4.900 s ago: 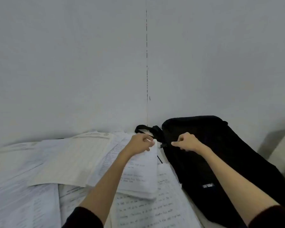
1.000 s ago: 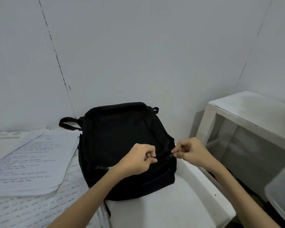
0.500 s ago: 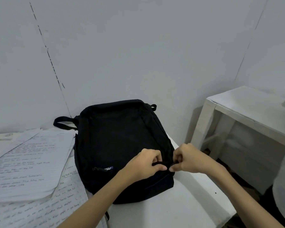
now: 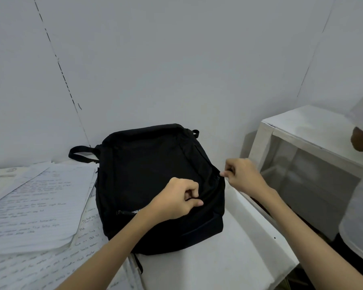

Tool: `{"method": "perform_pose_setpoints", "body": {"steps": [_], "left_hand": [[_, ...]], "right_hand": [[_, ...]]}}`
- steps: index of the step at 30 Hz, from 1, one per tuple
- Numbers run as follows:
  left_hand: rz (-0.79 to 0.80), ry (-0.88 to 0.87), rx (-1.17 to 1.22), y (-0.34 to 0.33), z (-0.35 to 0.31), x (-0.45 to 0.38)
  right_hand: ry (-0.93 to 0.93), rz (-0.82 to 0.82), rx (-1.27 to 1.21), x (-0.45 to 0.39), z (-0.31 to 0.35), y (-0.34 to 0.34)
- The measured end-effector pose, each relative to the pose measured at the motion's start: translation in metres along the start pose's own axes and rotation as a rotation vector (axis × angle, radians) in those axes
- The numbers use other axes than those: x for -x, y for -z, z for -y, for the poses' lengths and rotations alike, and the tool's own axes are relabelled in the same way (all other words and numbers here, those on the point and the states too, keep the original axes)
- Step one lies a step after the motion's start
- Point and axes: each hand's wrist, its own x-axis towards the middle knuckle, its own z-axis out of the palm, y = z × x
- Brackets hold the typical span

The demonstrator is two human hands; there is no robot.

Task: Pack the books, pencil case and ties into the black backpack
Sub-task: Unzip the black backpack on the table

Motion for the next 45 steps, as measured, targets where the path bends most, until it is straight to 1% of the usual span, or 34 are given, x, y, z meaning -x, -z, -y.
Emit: {"method": "perform_pose_setpoints", "body": {"steps": [3, 8, 15, 18, 23, 28, 32, 33, 35, 38, 40, 43, 45], "left_hand": [[-0.057, -0.043, 0.01, 0.015, -0.008, 0.003], [-0.137, -0.033, 0.016, 0.056, -0.021, -0.001], [-0.187, -0.055, 0.027, 0.102, -0.03, -0.003], [-0.201, -0.073, 0.052, 0.111, -0.027, -0.004], [-0.161, -0.044, 0.098, 0.112, -0.013, -0.007], [-0.164, 0.055, 0.052, 0.097, 0.005, -0.016], [-0.084, 0.196, 0.093, 0.075, 0.027, -0.015], [-0.066, 0.229, 0.126, 0.07, 0.031, -0.011], [-0.07, 0.281, 0.227, 0.067, 0.038, 0.001], [-0.146, 0.324, 0.307, 0.075, 0.051, 0.031], [-0.258, 0.364, 0.333, 0.088, 0.063, 0.06], [-0.551, 0.503, 0.424, 0.116, 0.085, 0.117], [-0.81, 0.6, 0.458, 0.136, 0.101, 0.16]], "right_hand": [[0.044, -0.026, 0.083, -0.03, 0.006, -0.014], [0.033, -0.017, 0.228, -0.081, 0.013, -0.029], [0.028, -0.027, 0.408, -0.134, 0.035, -0.035], [-0.002, -0.04, 0.417, -0.144, 0.035, -0.045], [-0.044, -0.028, 0.29, -0.156, 0.033, -0.053], [-0.059, -0.018, -0.021, -0.154, 0.033, -0.042], [0.037, -0.035, -0.257, -0.134, 0.056, -0.023], [0.072, -0.013, -0.298, -0.126, 0.066, -0.019], [0.149, 0.083, -0.36, -0.106, 0.09, -0.016], [0.286, 0.234, -0.351, -0.075, 0.132, -0.027], [0.37, 0.321, -0.365, -0.058, 0.164, -0.041], [0.482, 0.44, -0.395, -0.035, 0.215, -0.074], [0.536, 0.515, -0.406, -0.022, 0.251, -0.098]]}}
